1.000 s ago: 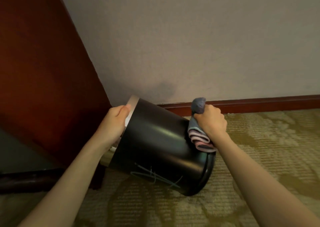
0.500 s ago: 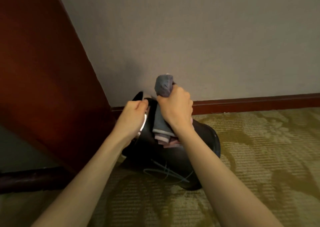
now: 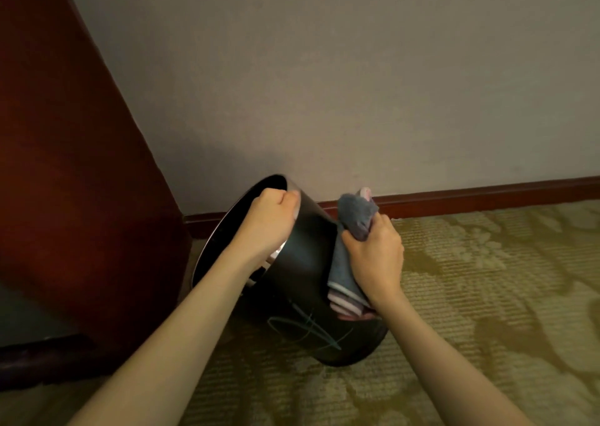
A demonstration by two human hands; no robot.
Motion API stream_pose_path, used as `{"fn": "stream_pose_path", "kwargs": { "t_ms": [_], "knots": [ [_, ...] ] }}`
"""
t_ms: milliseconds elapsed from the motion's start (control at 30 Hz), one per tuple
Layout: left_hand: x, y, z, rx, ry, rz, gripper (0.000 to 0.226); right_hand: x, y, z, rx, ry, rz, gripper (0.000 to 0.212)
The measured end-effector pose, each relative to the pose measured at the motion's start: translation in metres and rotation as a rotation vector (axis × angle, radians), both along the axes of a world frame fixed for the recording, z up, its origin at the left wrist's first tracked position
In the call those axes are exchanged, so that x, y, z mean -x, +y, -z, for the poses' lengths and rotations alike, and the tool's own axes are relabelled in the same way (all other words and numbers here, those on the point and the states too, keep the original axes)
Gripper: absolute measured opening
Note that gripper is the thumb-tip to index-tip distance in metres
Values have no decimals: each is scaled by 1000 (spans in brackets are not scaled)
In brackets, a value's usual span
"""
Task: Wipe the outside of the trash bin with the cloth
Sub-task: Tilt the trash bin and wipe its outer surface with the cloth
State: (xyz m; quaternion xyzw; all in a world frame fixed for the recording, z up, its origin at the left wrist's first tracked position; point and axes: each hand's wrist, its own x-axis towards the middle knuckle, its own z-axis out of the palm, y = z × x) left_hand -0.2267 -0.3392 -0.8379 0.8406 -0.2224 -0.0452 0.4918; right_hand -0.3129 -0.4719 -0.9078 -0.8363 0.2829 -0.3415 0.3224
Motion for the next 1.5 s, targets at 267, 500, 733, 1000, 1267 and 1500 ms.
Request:
{"fn": "stream_pose_path", "kwargs": {
  "t_ms": [267, 500, 733, 1000, 1267, 1500],
  "knots": [
    [5, -4, -3, -23, 26, 18, 35, 39, -51, 60, -81, 336, 141, 36],
    [26, -38, -2, -173, -90, 59, 43, 59, -69, 71, -168, 397, 124, 29],
    [40, -63, -3, -407, -265, 229, 40, 92, -102, 83, -524, 327, 257, 27],
    [94, -90, 11, -483, -233, 373, 33, 117, -129, 76, -634, 187, 340, 22],
    [147, -104, 51, -515, -350, 403, 29, 152, -141, 70, -516, 273, 281, 26],
    [155, -73, 48, -439, -608, 450, 20, 166, -141, 80, -581, 265, 333, 23]
  ]
}}
